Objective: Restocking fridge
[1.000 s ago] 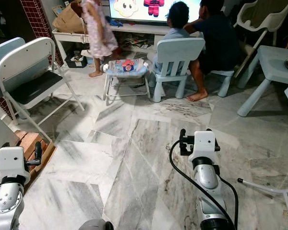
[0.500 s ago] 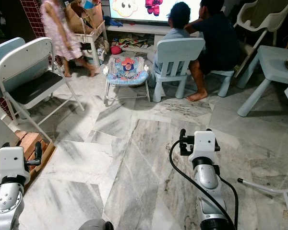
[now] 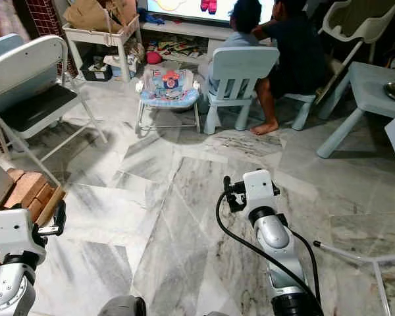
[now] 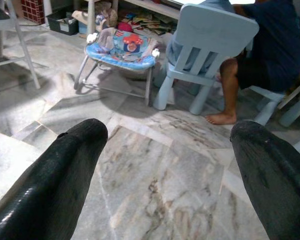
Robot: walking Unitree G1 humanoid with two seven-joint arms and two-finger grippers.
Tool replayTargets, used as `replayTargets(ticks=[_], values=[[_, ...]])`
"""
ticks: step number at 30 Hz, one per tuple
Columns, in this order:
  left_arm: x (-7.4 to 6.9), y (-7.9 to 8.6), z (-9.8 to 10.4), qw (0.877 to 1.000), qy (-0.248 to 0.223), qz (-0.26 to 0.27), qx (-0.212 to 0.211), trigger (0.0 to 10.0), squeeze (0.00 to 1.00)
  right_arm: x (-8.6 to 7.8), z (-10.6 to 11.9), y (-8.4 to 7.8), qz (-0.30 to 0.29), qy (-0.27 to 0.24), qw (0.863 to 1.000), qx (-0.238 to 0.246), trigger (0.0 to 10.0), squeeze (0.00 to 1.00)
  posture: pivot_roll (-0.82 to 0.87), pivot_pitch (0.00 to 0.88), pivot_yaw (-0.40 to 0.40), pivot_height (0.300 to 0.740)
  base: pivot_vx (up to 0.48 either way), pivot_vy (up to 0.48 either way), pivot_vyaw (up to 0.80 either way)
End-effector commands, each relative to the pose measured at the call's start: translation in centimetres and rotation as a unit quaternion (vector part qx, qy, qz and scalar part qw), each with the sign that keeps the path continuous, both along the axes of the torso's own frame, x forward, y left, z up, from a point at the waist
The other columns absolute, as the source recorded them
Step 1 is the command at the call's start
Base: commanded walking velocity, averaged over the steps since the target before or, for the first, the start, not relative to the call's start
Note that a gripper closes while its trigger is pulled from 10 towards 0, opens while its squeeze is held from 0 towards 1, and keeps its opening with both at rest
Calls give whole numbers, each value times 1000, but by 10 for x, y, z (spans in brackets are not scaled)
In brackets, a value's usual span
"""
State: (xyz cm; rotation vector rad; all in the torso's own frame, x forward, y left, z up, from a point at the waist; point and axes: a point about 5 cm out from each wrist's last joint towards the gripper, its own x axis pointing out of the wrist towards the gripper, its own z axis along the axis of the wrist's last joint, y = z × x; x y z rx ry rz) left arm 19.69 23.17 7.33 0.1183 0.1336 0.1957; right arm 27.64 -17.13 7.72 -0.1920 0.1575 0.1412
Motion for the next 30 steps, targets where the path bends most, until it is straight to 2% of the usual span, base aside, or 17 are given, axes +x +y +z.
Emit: replayTargets(ticks=[1,3,4,8,10,12,15,18,21,30], values=[[1,-1,3,999,5,-2,34,10000,0,-2,1,-6,-12,-4,1000,-13,10000,0,84,76,-35,740,0,0,0],[1,0,4,999,4,-1,53,10000,0,-2,1,-7,-15,-4,1000,-14,10000,0,84,76,-35,740,0,0,400],[3,-1,3,999,5,-8,44,10000,0,-2,-1,-9,-29,-3,1000,-9,10000,0,71,72,-4,740,0,0,800],[11,-5,6,999,6,-21,34,10000,0,-2,-1,-10,-41,-1,999,-2,10000,0,67,71,9,740,0,0,800],[21,-8,12,998,-2,-38,46,10000,0,1,0,-7,-39,-3,999,4,10000,0,71,78,12,740,0,0,800],[21,-6,11,999,6,-30,36,10000,0,3,1,-4,-36,-8,999,3,10000,0,75,87,16,740,0,0,800],[19,-3,5,999,25,-12,18,10000,0,6,1,1,-33,-12,999,5,10000,0,67,88,25,740,0,0,800],[9,-6,-4,999,36,-9,15,10000,0,9,3,4,-28,-25,999,-2,10000,0,67,84,33,740,0,0,800],[1,-4,-11,999,48,-1,13,10000,0,9,4,-3,-34,-28,999,-7,10000,0,61,83,38,740,0,0,800],[-3,-6,-19,998,63,8,-5,10000,0,-2,-12,-20,-62,7,998,-7,10000,0,61,89,-7,740,0,0,800]])
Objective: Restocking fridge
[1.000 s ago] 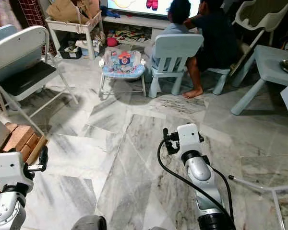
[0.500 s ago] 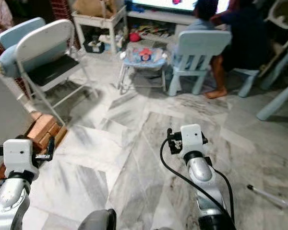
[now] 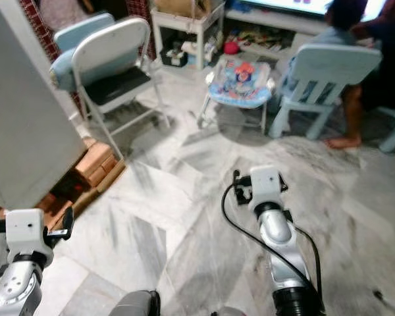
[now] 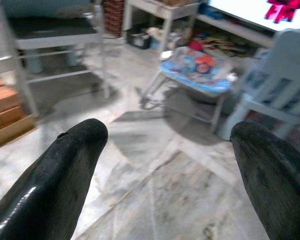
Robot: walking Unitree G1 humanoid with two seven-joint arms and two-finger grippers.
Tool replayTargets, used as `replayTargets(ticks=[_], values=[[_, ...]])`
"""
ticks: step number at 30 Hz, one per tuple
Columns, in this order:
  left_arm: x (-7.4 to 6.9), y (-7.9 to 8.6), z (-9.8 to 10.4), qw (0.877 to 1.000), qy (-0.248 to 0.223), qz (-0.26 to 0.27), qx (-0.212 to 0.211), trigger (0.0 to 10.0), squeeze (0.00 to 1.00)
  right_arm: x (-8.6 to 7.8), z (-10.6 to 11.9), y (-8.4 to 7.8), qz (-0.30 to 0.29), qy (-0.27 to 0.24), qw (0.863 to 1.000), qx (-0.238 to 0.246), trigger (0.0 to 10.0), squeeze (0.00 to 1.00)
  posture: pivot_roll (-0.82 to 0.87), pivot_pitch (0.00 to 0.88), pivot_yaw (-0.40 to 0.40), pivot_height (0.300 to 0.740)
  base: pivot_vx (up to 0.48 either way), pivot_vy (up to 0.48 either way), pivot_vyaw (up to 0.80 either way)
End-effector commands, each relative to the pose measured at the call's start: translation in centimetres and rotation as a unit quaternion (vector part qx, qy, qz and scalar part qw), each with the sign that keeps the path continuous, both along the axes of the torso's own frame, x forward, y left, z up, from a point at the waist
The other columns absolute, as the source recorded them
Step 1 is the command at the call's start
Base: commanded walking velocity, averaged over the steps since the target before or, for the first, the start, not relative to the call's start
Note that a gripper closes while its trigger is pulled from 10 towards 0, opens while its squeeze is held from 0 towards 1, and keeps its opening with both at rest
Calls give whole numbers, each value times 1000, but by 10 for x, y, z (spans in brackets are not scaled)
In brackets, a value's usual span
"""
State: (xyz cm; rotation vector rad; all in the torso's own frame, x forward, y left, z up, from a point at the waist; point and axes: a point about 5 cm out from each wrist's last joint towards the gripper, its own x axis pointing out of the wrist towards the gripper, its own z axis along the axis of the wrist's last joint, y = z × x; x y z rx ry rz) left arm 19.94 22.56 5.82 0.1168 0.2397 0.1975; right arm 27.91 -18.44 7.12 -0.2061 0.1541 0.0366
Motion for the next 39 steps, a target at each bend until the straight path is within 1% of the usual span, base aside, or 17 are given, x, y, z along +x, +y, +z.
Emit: replayTargets(ticks=[1,2,5,9,10,14,15,16,19,21,24,27,30,31,33,37,39], values=[[-6,0,-4,1000,10,3,0,10000,0,-5,-7,-7,-8,16,1000,7,10000,0,61,89,-7,740,0,0,800],[-6,-1,-1,1000,-2,5,7,10000,0,-6,-6,-6,-1,14,1000,3,10000,0,75,82,-34,740,0,0,600],[-5,1,5,1000,-23,10,9,10000,0,-4,-4,-7,-6,15,1000,15,10000,0,84,70,-53,740,0,0,200],[-5,3,10,999,-35,19,16,10000,0,-2,0,-1,18,10,1000,19,10000,0,85,67,-49,740,0,0,0],[-7,4,10,999,-34,22,13,10000,0,-1,3,0,21,2,1000,12,10000,0,85,70,-52,740,0,0,0],[-17,8,8,999,-31,27,15,10000,0,-3,0,-1,25,14,1000,14,10000,0,97,88,-53,740,0,0,0],[-17,8,8,999,-31,27,15,10000,0,-3,0,-1,25,14,1000,14,10000,0,97,88,-53,740,0,0,0],[-23,10,7,999,-26,35,7,10000,0,-5,-4,-4,18,21,1000,1,10000,0,101,92,-55,740,0,0,0],[-26,10,5,999,-19,35,0,10000,0,-8,-9,-8,-4,28,1000,-9,10000,0,100,91,-53,740,0,0,0],[-26,9,4,999,-19,31,0,10000,0,-9,-9,-6,-3,17,999,37,10000,0,100,91,-53,740,0,0,0],[-21,4,3,1000,-17,16,2,10000,0,-11,-13,-9,-20,27,999,18,10000,0,87,77,-21,740,0,0,0],[-14,-1,3,1000,-16,-7,-1,10000,0,-12,-13,-12,-32,30,998,34,10000,0,73,74,-1,740,0,0,0],[-7,-5,5,1000,-18,-26,-2,10000,0,-13,-12,-14,-37,23,999,31,10000,0,50,79,21,740,0,0,0],[0,-10,5,999,-16,-47,7,10000,0,-15,-12,-18,-43,20,999,26,10000,0,48,70,18,740,0,0,0],[5,-13,3,998,-13,-60,22,10000,0,-15,-13,-21,-49,21,998,20,10000,0,63,63,6,740,0,0,0],[9,-14,7,997,-15,-65,30,10000,0,-15,-11,-23,-43,22,999,9,10000,0,60,76,-11,740,0,0,0],[5,-11,7,998,-12,-52,17,10000,0,-16,-10,-21,-37,25,999,7,10000,0,48,91,-12,740,0,0,0]])
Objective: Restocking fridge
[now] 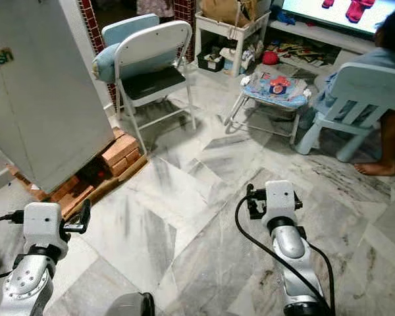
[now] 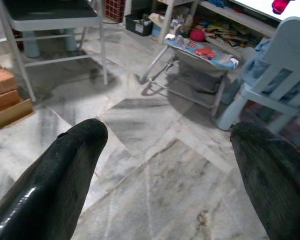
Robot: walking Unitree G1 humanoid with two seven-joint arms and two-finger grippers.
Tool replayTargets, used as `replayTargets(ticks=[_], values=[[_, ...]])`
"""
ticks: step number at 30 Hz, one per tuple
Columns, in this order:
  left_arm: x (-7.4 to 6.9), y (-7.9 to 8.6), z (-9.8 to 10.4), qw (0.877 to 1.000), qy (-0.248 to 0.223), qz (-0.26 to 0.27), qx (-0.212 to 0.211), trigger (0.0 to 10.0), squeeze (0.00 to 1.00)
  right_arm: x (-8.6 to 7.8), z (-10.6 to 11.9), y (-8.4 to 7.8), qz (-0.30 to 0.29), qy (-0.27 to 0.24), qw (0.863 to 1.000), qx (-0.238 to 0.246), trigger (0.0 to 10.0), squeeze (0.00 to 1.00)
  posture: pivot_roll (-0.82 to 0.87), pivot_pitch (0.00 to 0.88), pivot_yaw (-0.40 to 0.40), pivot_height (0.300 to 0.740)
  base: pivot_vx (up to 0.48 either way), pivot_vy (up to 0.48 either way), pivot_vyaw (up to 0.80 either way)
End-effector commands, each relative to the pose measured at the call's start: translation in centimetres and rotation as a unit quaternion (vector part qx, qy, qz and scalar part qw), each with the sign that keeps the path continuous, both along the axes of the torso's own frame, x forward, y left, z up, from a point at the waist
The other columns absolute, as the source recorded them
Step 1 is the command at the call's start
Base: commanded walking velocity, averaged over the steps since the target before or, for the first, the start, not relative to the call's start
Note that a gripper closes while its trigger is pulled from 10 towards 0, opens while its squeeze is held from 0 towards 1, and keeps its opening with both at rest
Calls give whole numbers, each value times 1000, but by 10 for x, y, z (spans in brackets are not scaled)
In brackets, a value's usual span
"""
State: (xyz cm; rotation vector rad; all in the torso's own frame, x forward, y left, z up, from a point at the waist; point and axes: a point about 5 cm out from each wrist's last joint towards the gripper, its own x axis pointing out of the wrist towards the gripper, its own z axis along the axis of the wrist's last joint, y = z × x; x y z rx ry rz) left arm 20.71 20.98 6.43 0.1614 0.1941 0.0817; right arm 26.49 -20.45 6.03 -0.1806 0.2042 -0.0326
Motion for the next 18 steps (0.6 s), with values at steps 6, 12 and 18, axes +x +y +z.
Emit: replayTargets(ticks=[6,12,18], values=[[-16,1,-12,1000,25,16,-10,10000,0,-1,1,5,15,-5,1000,14,10000,0,50,60,-22,740,0,0,0],[-17,6,-5,998,6,49,-26,10000,0,4,6,3,17,-15,1000,19,10000,0,67,75,-30,740,0,0,0],[-23,3,-10,999,19,35,-21,10000,0,6,6,15,48,-15,998,23,10000,0,77,86,-40,740,0,400,-414]])
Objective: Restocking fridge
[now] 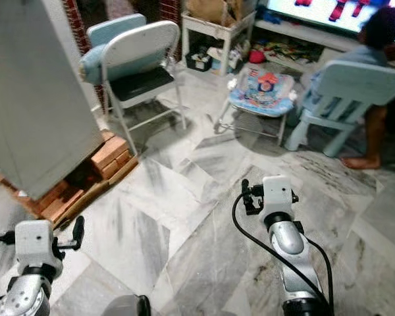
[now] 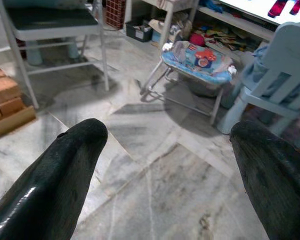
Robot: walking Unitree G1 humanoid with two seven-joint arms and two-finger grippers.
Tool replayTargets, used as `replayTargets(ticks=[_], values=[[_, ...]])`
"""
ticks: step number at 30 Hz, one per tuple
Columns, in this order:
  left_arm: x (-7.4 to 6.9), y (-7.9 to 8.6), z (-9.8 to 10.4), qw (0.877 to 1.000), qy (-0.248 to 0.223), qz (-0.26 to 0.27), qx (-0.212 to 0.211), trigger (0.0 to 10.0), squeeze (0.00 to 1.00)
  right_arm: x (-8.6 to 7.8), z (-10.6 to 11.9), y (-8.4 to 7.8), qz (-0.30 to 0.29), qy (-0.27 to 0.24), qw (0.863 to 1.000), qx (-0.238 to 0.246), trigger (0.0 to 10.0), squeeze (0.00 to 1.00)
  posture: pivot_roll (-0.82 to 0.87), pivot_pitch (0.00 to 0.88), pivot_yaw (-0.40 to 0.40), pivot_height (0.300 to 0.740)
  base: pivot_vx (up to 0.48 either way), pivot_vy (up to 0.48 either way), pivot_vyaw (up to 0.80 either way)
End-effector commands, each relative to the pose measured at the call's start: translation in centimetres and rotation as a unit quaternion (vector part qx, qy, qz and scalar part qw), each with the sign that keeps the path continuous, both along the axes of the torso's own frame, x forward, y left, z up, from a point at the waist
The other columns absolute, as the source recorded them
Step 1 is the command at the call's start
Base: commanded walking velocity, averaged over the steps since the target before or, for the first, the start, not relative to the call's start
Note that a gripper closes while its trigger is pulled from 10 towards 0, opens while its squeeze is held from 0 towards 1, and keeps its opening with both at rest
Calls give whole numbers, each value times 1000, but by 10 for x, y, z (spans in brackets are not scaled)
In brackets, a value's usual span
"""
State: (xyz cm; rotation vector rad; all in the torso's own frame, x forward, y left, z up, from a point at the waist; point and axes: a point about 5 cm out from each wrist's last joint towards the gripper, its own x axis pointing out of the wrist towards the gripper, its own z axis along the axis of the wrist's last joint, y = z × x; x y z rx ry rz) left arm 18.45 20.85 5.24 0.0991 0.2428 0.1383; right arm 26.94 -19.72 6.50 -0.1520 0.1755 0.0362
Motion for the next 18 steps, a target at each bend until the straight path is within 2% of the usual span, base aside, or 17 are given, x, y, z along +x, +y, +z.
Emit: replayTargets(ticks=[1,9,18], values=[[1,6,3,1000,-3,4,7,10000,0,3,2,11,18,-6,1000,4,10000,0,74,91,-33,740,0,480,0],[13,11,9,1000,-21,-10,9,10000,0,10,5,11,17,-10,1000,8,10000,0,67,94,-29,740,0,480,0],[7,8,3,1000,-14,-2,-2,10000,0,11,2,16,27,-5,1000,10,10000,0,69,93,-35,740,0,480,0]])
